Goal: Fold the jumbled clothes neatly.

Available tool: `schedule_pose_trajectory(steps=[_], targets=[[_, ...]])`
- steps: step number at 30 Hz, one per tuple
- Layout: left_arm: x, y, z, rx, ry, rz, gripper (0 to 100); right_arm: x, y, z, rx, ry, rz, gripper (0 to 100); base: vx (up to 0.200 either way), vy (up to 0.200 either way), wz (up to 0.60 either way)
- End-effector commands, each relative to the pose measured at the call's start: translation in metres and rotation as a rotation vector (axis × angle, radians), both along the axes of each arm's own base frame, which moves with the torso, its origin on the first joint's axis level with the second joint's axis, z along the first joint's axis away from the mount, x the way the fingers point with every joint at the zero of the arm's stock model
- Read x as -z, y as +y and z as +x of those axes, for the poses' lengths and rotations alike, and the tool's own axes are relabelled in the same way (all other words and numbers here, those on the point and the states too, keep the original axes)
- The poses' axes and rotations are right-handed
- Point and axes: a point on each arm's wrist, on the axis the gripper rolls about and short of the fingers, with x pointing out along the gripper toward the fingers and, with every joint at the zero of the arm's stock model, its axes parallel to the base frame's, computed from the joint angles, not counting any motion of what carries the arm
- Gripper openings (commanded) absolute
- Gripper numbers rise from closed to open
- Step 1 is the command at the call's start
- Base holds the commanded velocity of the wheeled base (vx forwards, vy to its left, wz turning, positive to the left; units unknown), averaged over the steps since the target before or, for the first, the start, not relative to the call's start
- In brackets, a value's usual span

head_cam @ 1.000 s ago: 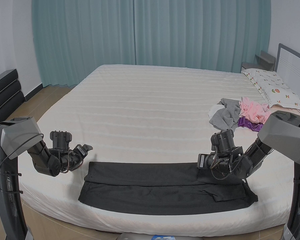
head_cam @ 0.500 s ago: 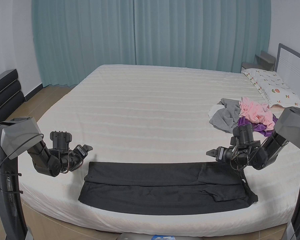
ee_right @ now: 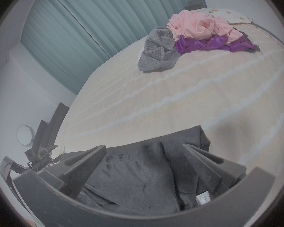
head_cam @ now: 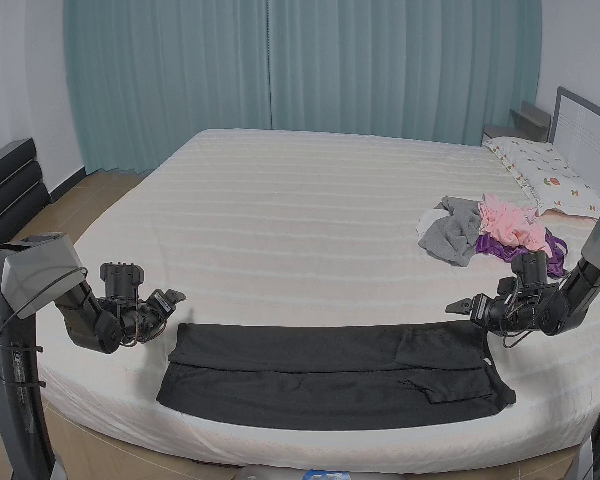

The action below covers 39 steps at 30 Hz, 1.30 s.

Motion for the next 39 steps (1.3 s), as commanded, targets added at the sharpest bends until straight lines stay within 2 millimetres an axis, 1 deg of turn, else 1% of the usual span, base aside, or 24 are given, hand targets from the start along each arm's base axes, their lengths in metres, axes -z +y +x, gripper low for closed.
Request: schedule_pose_trajectory(steps=[1,7,8,12,16,17,22,26,27,31,35,39], targets=[[0.001,0.000,0.000,0.000,0.002,0.000,100,0.007,-0.001,-0.002,-0.003,0.028,0.021,100,0.000,0.000,0.00],[0.000,0.000,0.001,0.000,-0.001,-0.001,100,0.016,0.002,-0.003,-0.021,0.058,0.033,100,0.000,0.000,0.00],[0.000,0.000,0.001,0.001,-0.001,-0.001,100,0.020,0.003,-0.003,-0.024,0.069,0.034,100,0.000,0.000,0.00],[0.000,0.000,0.001,0.001,-0.001,-0.001,100,0.024,0.003,-0.001,-0.025,0.077,0.035,100,0.000,0.000,0.00],[0.000,0.000,0.001,0.000,-0.001,-0.001,100,0.032,0.003,0.003,-0.022,0.088,0.035,100,0.000,0.000,0.00],[0.000,0.000,0.001,0.001,-0.001,-0.001,100,0.033,0.003,0.005,-0.020,0.085,0.036,0,0.000,0.000,0.00],[0.000,0.000,0.000,0.000,0.000,0.000,100,0.033,-0.002,0.007,-0.005,0.084,0.038,0,0.000,0.000,0.00],[0.001,0.000,0.000,0.000,0.002,0.000,100,0.027,-0.002,0.005,0.003,0.075,0.046,0,0.000,0.000,0.00],[0.001,0.000,0.000,0.001,0.002,-0.001,100,0.021,-0.002,0.004,0.007,0.064,0.056,0,0.000,0.000,0.00],[0.001,0.000,0.000,0.000,0.003,0.000,100,0.009,-0.001,0.002,0.000,0.031,0.082,0,0.000,0.000,0.00],[0.001,0.000,-0.001,0.001,0.003,-0.001,100,0.002,0.001,-0.001,-0.011,-0.029,0.091,0,0.000,0.000,0.00],[0.001,0.000,-0.001,0.001,0.003,-0.001,100,0.005,0.001,0.000,-0.013,-0.073,0.088,0,0.000,0.000,0.00]])
